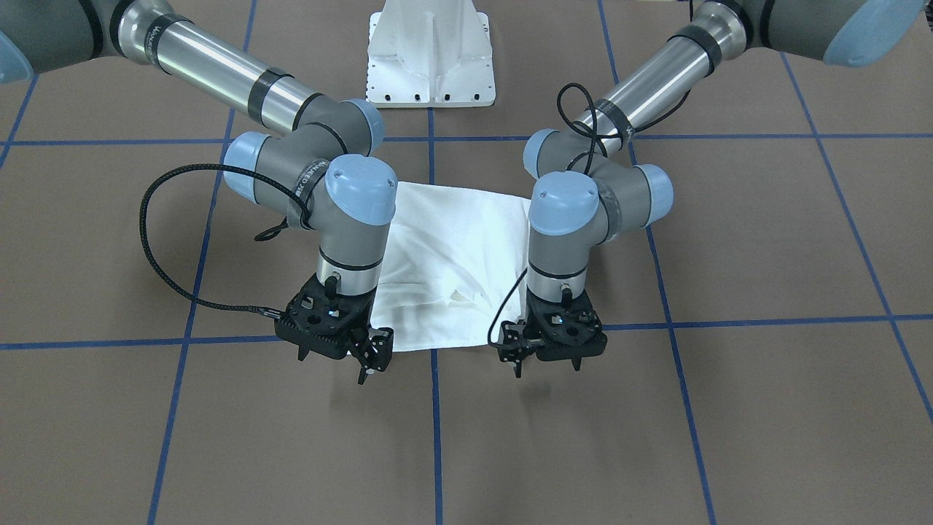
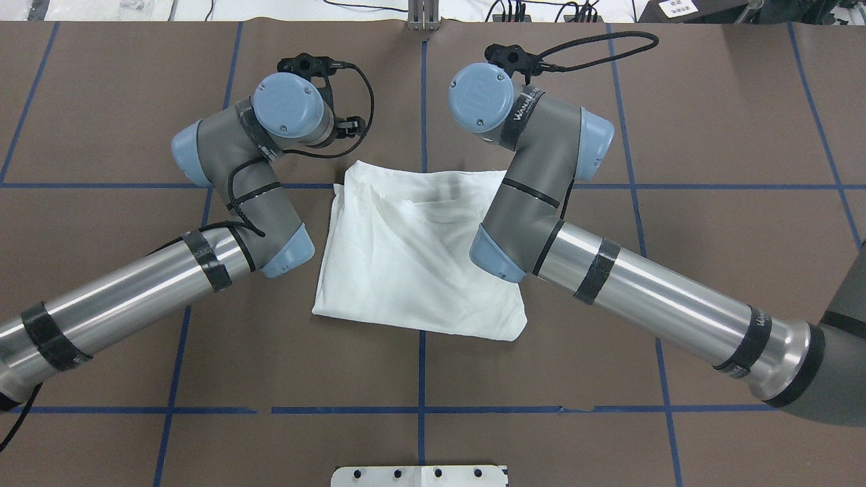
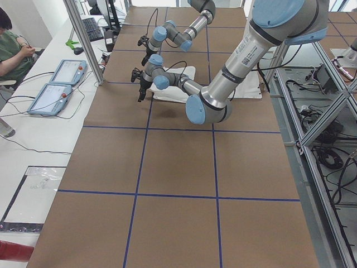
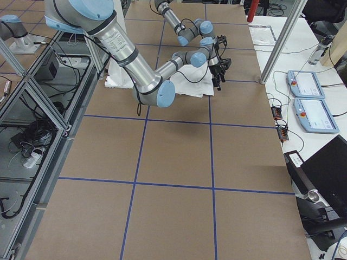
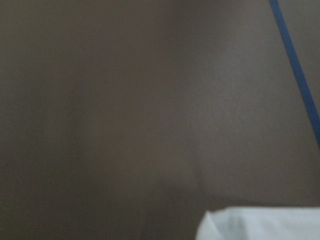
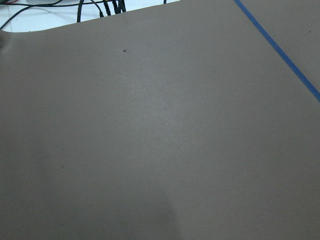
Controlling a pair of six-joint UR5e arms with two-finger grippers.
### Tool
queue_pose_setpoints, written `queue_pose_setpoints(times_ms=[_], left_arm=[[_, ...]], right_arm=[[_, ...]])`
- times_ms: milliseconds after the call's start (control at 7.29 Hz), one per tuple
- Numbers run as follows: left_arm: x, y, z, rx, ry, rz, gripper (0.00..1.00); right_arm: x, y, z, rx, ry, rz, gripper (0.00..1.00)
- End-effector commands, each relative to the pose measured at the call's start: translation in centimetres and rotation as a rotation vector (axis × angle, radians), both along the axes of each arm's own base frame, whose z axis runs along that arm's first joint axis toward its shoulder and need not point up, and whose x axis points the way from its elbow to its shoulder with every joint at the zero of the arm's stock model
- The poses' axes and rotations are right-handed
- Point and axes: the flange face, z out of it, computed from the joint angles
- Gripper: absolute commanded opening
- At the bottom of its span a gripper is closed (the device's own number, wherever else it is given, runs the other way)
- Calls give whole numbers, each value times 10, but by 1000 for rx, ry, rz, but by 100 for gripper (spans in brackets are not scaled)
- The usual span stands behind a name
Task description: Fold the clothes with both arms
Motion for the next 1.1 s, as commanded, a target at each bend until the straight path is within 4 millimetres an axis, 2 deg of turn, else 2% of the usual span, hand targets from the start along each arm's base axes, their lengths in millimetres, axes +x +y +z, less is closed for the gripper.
queue_pose_setpoints(times_ms=[0, 137, 274, 411, 686, 823, 960], left_arm=[[-34, -20, -18, 84, -22, 29, 100], [-50, -10, -29, 99, 26, 136, 100], [-81, 12, -21, 129, 61, 201, 100], [-101, 29, -13, 157, 63, 214, 100], [-103, 31, -11, 159, 64, 214, 100], [-103, 31, -10, 157, 64, 214, 100], [-103, 31, -10, 156, 65, 213, 100]], right_arm=[[-7, 6, -1, 19, -33, -2, 100], [-20, 20, 5, 44, -78, -17, 100], [-33, 35, 11, 53, -124, -20, 100], [-45, 47, 9, 50, -135, -32, 100], [-57, 70, 5, 38, -138, -43, 92], [-57, 76, -1, 3, -140, -13, 82], [-56, 93, -13, -16, -132, -14, 77]])
